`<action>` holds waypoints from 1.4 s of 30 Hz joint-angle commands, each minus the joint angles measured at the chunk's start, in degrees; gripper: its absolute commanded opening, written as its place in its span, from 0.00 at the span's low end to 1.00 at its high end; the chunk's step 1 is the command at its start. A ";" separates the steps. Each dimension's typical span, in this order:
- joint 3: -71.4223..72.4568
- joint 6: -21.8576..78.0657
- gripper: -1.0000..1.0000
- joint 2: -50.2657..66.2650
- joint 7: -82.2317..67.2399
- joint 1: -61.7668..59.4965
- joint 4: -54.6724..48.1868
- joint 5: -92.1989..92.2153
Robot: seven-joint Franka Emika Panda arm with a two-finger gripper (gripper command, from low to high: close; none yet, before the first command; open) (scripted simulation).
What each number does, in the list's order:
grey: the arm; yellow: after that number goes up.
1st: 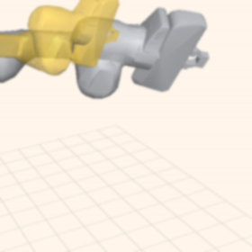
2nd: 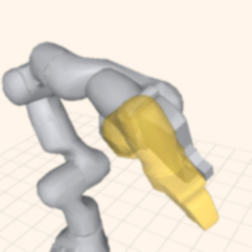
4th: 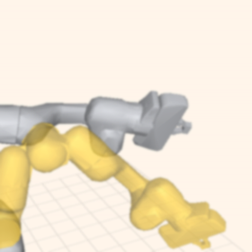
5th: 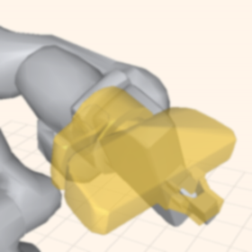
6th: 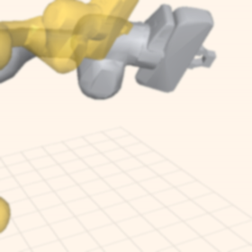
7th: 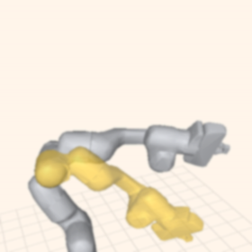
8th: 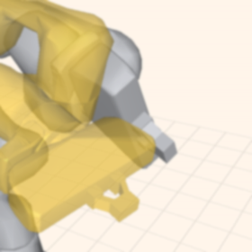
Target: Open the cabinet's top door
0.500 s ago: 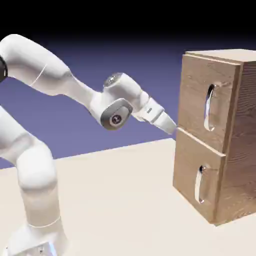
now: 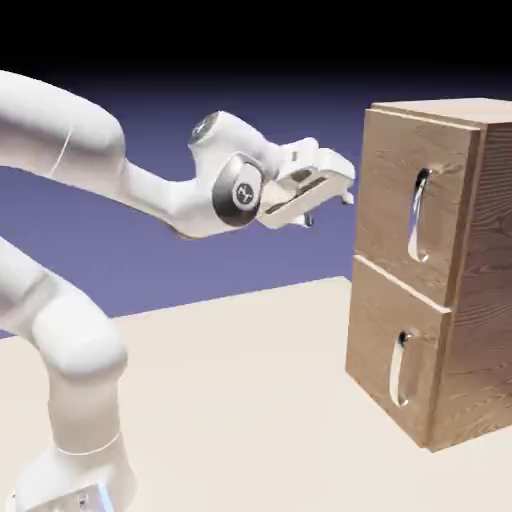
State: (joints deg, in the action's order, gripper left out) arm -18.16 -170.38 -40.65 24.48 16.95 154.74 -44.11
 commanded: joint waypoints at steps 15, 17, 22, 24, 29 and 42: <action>-15.39 3.08 0.50 -6.77 -15.24 13.78 -5.30 -37.39; -17.45 3.49 0.50 -7.67 -17.27 15.62 -6.01 -42.37; -22.58 4.51 0.50 -9.93 -22.34 20.21 -7.78 -54.83; -24.63 4.92 0.50 -10.83 -24.38 22.05 -8.49 -59.82; -29.76 5.95 0.50 -13.09 -29.45 26.64 -10.25 -72.28; -43.10 8.61 0.50 -18.96 -42.66 38.58 -14.85 -104.68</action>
State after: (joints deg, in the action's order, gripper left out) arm -61.26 -161.77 -59.61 -18.17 55.53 139.89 -148.78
